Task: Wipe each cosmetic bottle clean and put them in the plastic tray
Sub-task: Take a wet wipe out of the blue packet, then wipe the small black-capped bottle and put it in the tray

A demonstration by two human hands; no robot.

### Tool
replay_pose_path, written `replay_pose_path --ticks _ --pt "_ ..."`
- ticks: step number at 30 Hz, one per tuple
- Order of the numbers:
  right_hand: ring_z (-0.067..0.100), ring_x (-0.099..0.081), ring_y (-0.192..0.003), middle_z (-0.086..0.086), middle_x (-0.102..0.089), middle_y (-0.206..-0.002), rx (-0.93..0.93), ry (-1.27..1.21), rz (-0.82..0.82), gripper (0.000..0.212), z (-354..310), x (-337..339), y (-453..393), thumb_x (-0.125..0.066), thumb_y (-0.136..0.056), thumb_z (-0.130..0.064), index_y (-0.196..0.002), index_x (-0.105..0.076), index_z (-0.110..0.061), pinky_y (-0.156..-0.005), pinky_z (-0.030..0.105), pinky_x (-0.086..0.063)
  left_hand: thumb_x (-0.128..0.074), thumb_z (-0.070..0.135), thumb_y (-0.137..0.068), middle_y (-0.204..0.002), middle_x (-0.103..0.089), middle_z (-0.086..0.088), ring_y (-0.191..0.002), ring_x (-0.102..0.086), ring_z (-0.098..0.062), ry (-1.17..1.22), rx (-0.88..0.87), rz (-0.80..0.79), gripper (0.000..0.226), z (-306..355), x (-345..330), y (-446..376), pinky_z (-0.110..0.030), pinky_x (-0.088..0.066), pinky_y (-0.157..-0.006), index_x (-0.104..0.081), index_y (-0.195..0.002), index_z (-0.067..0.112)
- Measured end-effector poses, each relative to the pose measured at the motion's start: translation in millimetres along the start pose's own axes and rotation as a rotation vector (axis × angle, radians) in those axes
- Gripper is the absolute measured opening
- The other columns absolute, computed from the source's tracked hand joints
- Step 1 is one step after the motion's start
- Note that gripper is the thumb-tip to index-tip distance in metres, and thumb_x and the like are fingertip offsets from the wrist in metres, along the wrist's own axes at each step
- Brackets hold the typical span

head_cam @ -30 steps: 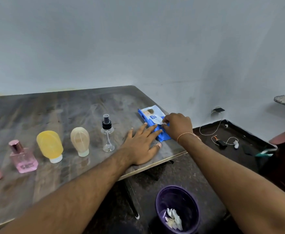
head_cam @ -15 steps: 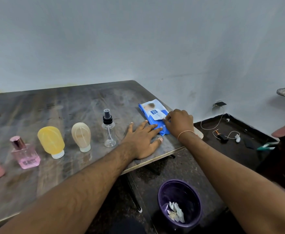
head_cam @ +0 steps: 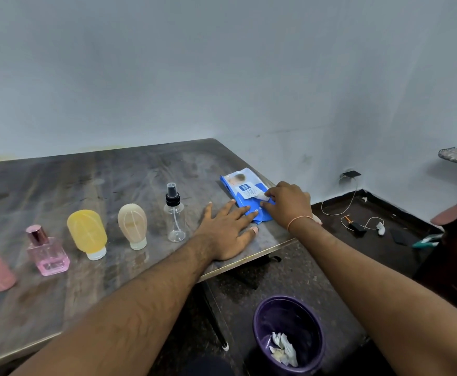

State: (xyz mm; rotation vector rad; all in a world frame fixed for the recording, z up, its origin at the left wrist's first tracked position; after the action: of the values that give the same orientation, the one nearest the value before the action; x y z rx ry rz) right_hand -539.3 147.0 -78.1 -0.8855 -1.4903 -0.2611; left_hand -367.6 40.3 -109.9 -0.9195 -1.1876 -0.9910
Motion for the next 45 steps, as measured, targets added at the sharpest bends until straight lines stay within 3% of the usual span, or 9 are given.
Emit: replay_pose_path --ticks 12,18,21,24,28,33,36,38,45 --pt "0.023 -0.062 -0.103 -0.009 -0.066 -0.105 0.065 -0.06 0.103 0.015 11 6 13 -0.065 -0.099 -0.039 -0.1 -0.079 -0.033 -0.087 0.041 -0.047 -0.022 0.066 -0.111 -0.181 -0.012 0.016 -0.169 0.002 -0.016 0.019 0.0 0.001 0.063 -1 -1 -3 -0.07 0.009 -0.13 -0.018 -0.171 0.046" --pt "0.007 -0.066 -0.086 -0.011 -0.072 -0.095 0.005 -0.57 0.092 0.009 19 27 34 -0.077 -0.092 -0.032 -0.085 -0.075 -0.027 -0.076 0.025 -0.05 -0.022 0.063 -0.112 -0.182 -0.008 0.014 -0.169 0.006 -0.014 0.019 -0.011 0.008 0.065 -2 -1 -3 -0.067 0.009 -0.131 -0.012 -0.172 0.041" --pt "-0.003 -0.059 -0.061 -0.013 -0.07 -0.07 -0.127 -0.866 0.051 0.01 14 37 44 -0.079 -0.093 -0.025 -0.084 -0.077 -0.021 -0.061 0.011 -0.043 -0.031 0.059 -0.113 -0.183 -0.011 0.008 -0.169 0.002 -0.014 0.084 -0.017 0.117 0.07 -3 -3 0 -0.058 0.007 -0.135 -0.013 -0.174 0.031" --pt "0.002 -0.069 -0.064 -0.005 -0.074 -0.07 -0.176 -1.11 -0.037 0.008 5 45 57 -0.078 -0.095 -0.015 -0.088 -0.075 -0.013 -0.061 0.021 -0.049 -0.038 0.058 -0.108 -0.179 -0.028 0.001 -0.168 -0.014 -0.018 0.245 -0.013 0.336 0.077 -5 -3 8 -0.049 -0.001 -0.137 -0.024 -0.172 0.017" --pt "0.019 -0.079 -0.076 0.006 -0.079 -0.08 -0.227 -1.299 -0.146 0.006 -10 52 75 -0.078 -0.095 -0.015 -0.096 -0.075 -0.009 -0.065 0.032 -0.05 -0.045 0.043 -0.105 -0.167 -0.049 0.003 -0.159 -0.039 -0.011 0.598 -0.047 0.5 0.066 -7 2 26 -0.045 -0.016 -0.137 -0.042 -0.166 0.019" --pt "0.027 -0.08 -0.082 0.01 -0.082 -0.088 -0.179 -1.339 -0.221 0.006 -34 55 93 -0.08 -0.094 -0.015 -0.094 -0.076 -0.012 -0.066 0.032 -0.051 -0.052 0.028 -0.102 -0.137 -0.075 0.013 -0.133 -0.064 -0.003 1.25 -0.012 0.522 0.045 7 16 69 -0.027 -0.049 -0.116 -0.065 -0.145 0.022" --pt "0.025 -0.078 -0.079 0.003 -0.079 -0.081 -0.12 -1.328 -0.241 0.005 -55 57 102 -0.079 -0.094 -0.013 -0.098 -0.078 -0.009 -0.066 0.032 -0.051 -0.067 0.03 -0.104 -0.113 -0.083 0.004 -0.113 -0.075 -0.015 1.481 0.076 0.497 0.023 6 29 95 -0.026 -0.061 -0.097 -0.074 -0.125 0.023" --pt "0.025 -0.077 -0.078 0.005 -0.081 -0.087 -0.091 -1.337 -0.265 0.01 -74 60 107 -0.078 -0.094 -0.011 -0.103 -0.077 -0.006 -0.067 0.034 -0.052 -0.068 0.021 -0.108 -0.105 -0.083 -0.003 -0.102 -0.077 -0.022 1.495 0.145 0.515 0.015 -4 37 114 -0.027 -0.065 -0.089 -0.078 -0.118 0.016" --pt "0.024 -0.074 -0.076 0.012 -0.081 -0.1 -0.035 -1.507 -0.447 0.019 -158 62 137 -0.079 -0.095 -0.016 -0.113 -0.075 -0.009 -0.063 0.034 -0.057 -0.075 0.006 -0.1 -0.087 -0.083 -0.001 -0.077 -0.077 -0.011 1.405 0.252 0.609 0.014 -54 58 200 -0.022 -0.064 -0.068 -0.081 -0.111 0.013"
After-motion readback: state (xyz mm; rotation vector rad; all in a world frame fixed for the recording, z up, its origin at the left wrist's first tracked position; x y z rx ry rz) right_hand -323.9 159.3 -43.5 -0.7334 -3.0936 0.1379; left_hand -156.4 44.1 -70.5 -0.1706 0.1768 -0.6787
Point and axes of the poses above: each hand's wrist, its own y-axis away from the middle knuckle, its own x-axis out of the back of the hand, z = x × y, the point moved 1 cm from there along -y, towards the middle knuckle
